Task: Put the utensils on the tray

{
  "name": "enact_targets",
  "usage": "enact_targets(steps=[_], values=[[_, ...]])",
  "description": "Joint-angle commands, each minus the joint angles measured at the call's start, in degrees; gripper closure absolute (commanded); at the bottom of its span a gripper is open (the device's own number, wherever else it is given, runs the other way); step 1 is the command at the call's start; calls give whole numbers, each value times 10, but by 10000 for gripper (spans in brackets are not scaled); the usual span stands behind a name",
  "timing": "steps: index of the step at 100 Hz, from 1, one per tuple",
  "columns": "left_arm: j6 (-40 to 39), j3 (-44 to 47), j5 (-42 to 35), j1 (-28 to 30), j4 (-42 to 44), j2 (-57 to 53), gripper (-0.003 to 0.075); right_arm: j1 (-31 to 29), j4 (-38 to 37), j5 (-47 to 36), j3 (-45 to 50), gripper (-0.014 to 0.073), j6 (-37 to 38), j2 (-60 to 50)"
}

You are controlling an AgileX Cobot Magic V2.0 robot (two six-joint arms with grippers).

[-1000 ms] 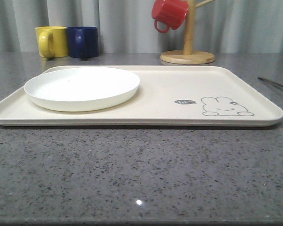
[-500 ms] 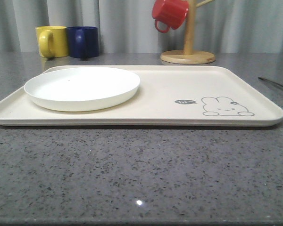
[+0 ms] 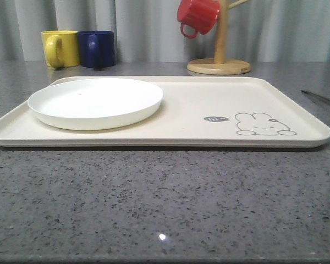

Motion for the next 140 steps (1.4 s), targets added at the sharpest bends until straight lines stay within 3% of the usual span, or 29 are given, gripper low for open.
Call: enact_targets(steps=[1, 47, 59, 81, 111, 129, 140], values=[[-4, -15, -42, 1, -9, 5, 739, 3, 15, 10, -43, 120, -4, 23], [-4, -15, -42, 1, -9, 5, 739, 7, 18, 81, -146, 146, -4, 177], [-4, -15, -42, 1, -9, 5, 739, 6, 18, 88, -153, 295, -3, 197], [-4, -15, -42, 1, -9, 5, 739, 6, 19, 88, -156, 669, 9, 199], [-4, -15, -42, 1, -9, 5, 739, 35, 17, 95, -165, 662, 27, 154], [-4, -15, -42, 1, -9, 5, 739, 108, -5, 144, -237, 662, 63, 145], [-4, -15, -42, 1, -9, 5, 739, 161, -8, 160, -284, 662, 129, 157]])
